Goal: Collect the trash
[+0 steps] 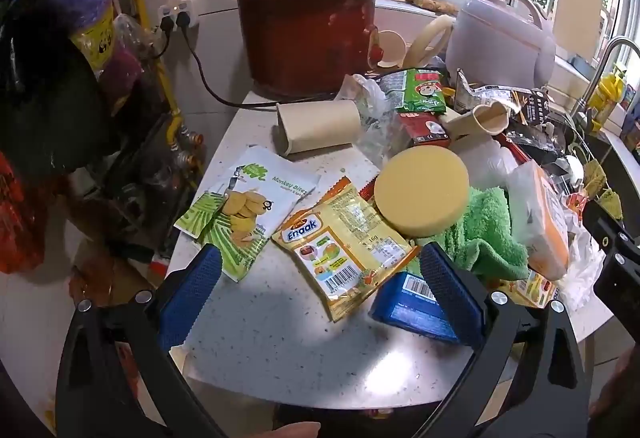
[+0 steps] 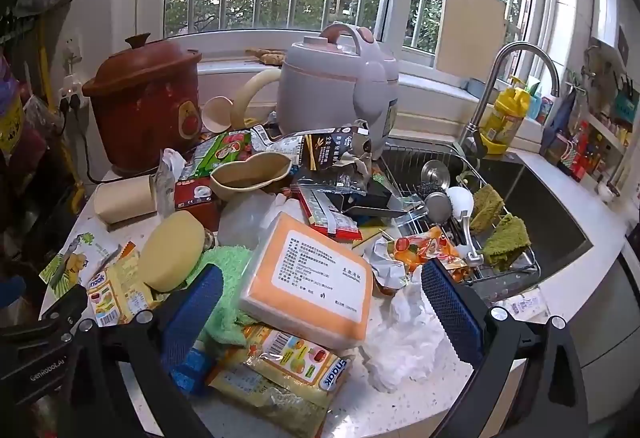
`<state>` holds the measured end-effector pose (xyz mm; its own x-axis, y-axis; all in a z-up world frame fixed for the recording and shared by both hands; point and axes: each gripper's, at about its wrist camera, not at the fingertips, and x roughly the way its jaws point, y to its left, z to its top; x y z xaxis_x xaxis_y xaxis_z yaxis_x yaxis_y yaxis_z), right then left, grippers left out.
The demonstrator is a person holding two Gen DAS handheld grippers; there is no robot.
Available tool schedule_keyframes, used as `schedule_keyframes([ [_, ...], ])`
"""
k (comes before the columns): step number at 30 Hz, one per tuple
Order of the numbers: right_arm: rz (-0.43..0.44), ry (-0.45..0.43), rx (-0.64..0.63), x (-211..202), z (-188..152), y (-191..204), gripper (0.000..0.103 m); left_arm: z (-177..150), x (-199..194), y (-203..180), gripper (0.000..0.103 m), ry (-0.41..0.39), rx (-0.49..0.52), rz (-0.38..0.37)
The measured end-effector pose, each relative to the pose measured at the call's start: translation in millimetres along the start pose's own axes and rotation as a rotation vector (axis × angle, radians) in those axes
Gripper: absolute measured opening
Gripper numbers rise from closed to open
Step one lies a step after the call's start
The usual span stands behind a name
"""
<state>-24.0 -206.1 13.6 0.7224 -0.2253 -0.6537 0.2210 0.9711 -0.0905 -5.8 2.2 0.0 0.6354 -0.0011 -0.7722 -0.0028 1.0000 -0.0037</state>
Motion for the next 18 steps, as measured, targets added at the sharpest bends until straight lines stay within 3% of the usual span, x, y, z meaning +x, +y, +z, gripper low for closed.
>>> schedule_keyframes([
  [18, 0.005, 0.013, -0.009, 3.1, -1.1, -2.4, 0.098, -0.7, 2.2, -3.9, 0.097, 0.004, 0.002, -0.001],
])
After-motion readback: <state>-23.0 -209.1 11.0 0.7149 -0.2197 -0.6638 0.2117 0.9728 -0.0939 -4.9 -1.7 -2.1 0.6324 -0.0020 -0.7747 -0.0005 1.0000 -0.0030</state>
